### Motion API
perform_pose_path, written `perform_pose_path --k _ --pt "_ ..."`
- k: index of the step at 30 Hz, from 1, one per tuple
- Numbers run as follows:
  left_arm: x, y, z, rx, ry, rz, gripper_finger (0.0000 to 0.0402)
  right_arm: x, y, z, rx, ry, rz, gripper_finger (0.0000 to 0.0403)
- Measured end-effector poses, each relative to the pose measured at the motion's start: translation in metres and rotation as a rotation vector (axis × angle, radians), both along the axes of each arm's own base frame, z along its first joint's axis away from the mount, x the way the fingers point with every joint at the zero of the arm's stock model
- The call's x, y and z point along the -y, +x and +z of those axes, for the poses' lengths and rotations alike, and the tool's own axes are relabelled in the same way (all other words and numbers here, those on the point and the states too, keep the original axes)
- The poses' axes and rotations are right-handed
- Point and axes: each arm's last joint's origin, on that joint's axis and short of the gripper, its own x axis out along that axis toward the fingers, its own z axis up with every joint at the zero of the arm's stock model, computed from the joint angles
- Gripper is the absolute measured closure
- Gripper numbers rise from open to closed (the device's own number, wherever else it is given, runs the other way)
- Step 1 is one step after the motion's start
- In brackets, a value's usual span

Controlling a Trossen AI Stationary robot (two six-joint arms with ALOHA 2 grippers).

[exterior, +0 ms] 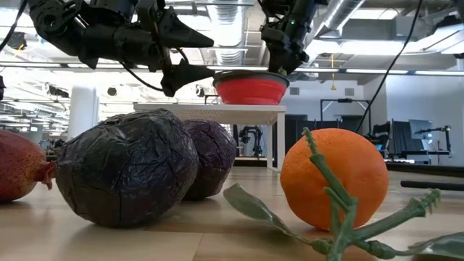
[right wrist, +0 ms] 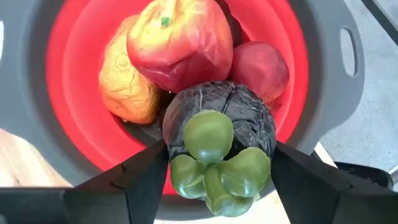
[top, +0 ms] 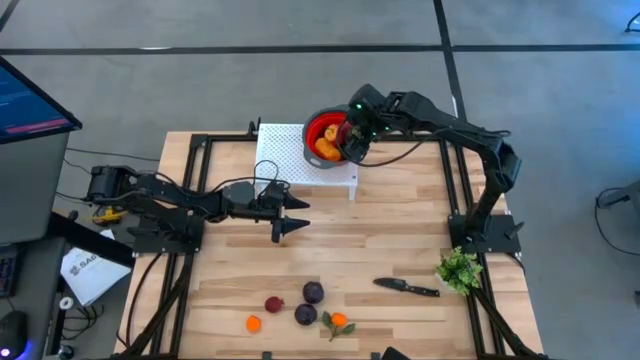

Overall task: Pick & Place Fruit
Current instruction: Put the mangosteen into the red strainer on the shelf, then put the pomegranate into the red strainer on the shelf

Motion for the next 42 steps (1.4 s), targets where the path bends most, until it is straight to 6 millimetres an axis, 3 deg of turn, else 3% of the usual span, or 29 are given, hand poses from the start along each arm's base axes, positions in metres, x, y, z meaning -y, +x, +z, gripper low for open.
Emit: perform_pose_path --k 7,16,19,22,24,27,34,37,42 --pt "0.0 0.0 0.0 0.0 0.0 0.0 0.0105 0.009 0.002 0.003 0.055 -0.042 -0.021 0.0108" --pt "0.0 0.0 0.0 0.0 -0.003 0.0 0.0105 0.01 0.005 0.01 0.111 -0.09 -0.02 0.0106" --pt "0.0 0.0 0.0 0.0 -0.003 -0.001 0.0105 -0.006 0.0 0.029 0.134 -0.199 0.006 0.0107" --pt "0.001 0.0 0.0 -0.001 -0.002 -0.004 0.0105 -0.035 -0.006 0.05 0.168 -0.312 0.063 0.011" --pt "0.003 0.0 0.0 -0.001 0.005 -0.015 0.0105 -0.058 -0.008 0.052 0.215 -0.34 0.127 0.0112" --pt "0.011 0.0 0.0 -0.003 0.056 -0.062 0.0105 -0.096 -0.014 0.03 0.276 -0.357 0.243 0.0112" --pt "0.049 -0.006 -0.016 -0.147 0.208 -0.233 0.0105 -0.172 -0.036 -0.066 0.562 -0.276 0.364 0.0112" --pt "0.071 -0.012 -0.023 -0.218 0.231 -0.286 0.0105 -0.195 -0.042 -0.097 0.714 -0.242 0.314 0.0112" --pt "0.117 -0.023 -0.02 -0.35 0.19 -0.371 0.0105 -0.215 -0.043 -0.122 0.848 -0.261 0.235 0.0112"
